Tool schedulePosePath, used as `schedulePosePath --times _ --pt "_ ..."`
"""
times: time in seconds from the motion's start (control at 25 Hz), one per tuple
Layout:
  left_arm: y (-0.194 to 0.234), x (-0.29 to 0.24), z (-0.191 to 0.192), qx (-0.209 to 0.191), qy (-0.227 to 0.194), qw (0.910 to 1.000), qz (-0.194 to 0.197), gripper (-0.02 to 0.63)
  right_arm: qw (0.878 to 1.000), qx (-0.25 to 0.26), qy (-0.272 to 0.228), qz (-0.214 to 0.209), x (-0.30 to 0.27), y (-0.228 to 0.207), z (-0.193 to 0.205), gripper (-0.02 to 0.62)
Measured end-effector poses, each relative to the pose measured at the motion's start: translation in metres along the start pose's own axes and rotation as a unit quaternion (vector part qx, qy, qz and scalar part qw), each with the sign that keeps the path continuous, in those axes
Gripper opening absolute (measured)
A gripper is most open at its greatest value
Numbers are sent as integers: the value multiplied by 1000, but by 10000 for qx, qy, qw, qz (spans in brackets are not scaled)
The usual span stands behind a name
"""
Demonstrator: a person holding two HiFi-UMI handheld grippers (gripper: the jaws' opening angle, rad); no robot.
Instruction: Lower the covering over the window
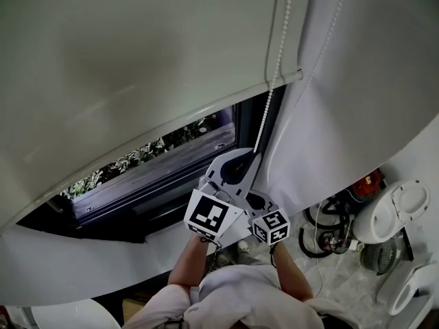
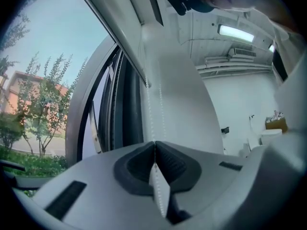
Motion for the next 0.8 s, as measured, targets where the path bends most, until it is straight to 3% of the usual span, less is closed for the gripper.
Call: schedulePosePath --times 0.6,0.8 --pt "-5 9 73 278 558 9977 -256 15 9956 -279 891 8 -19 -11 62 5" --pt "-4 5 79 299 658 9969 -300 14 9939 -386 1038 6 -21 -15 66 5"
Point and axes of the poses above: the fingertips, and each gripper's own axes: x backward along the fingers, y to its left, z out of its underside, the point moved 3 cm from there along x, backward along the fingers, and after that the axes turned 13 degrees about -z, right-handed, at the moved point
